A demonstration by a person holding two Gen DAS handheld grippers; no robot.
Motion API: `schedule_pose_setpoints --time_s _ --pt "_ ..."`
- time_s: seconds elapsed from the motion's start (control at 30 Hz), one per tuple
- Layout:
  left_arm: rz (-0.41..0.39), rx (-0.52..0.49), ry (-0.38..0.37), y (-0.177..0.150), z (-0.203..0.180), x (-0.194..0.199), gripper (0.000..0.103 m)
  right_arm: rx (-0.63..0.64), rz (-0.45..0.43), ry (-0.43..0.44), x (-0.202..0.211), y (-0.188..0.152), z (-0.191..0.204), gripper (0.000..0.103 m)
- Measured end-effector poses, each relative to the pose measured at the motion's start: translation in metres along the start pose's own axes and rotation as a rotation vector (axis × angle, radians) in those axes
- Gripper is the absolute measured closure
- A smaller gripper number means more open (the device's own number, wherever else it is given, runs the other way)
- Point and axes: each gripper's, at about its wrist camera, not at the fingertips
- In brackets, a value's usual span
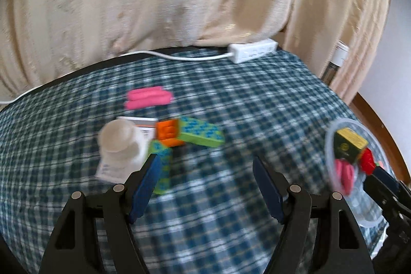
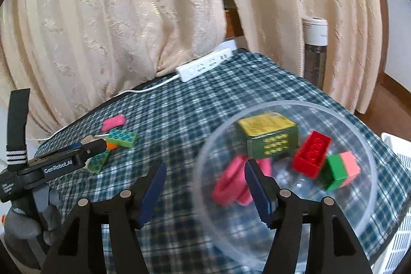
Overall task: Organize objects
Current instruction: 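Move both grippers back toward the white cup and dotted bricks, then grasp the white cup with the left gripper while the right grasps the green-dotted brick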
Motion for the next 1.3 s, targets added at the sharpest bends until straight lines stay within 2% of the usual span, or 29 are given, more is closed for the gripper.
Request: schedule_pose_setpoints --time_s 0.37,0.57,1.13,1.27,1.3 --pt "0.022 0.071 0.106 -0.008 0.064 -0.01 0.028 0.062 0.093 0.045 -0.029 -0.011 0.041 0.036" --pt "0.05 0.076 0.121 -0.009 0.079 -0.025 0.028 0.09 0.134 0.054 -0.043 -0.012 0.058 0.035" --pt "0.084 0.111 0.078 -0.006 0.099 -0.061 0.028 0.092 0.221 0.096 -0.093 -0.004 0.09 0.035" --pt "0.08 0.124 0.049 -0.008 0.104 -0.063 0.041 0.083 0.234 0.123 -0.109 -0.002 0.096 0.034" --pt "0.077 0.124 0.048 -0.009 0.104 -0.063 0.041 0.078 0.242 0.129 -0.113 -0.002 0.099 0.034"
Point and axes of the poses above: each gripper's, at about its wrist camera, not at the fingertips, and x roughly against the way its jaws point, z to its left, y to its top, and after that the axes turned 11 degrees about -x, right-handed
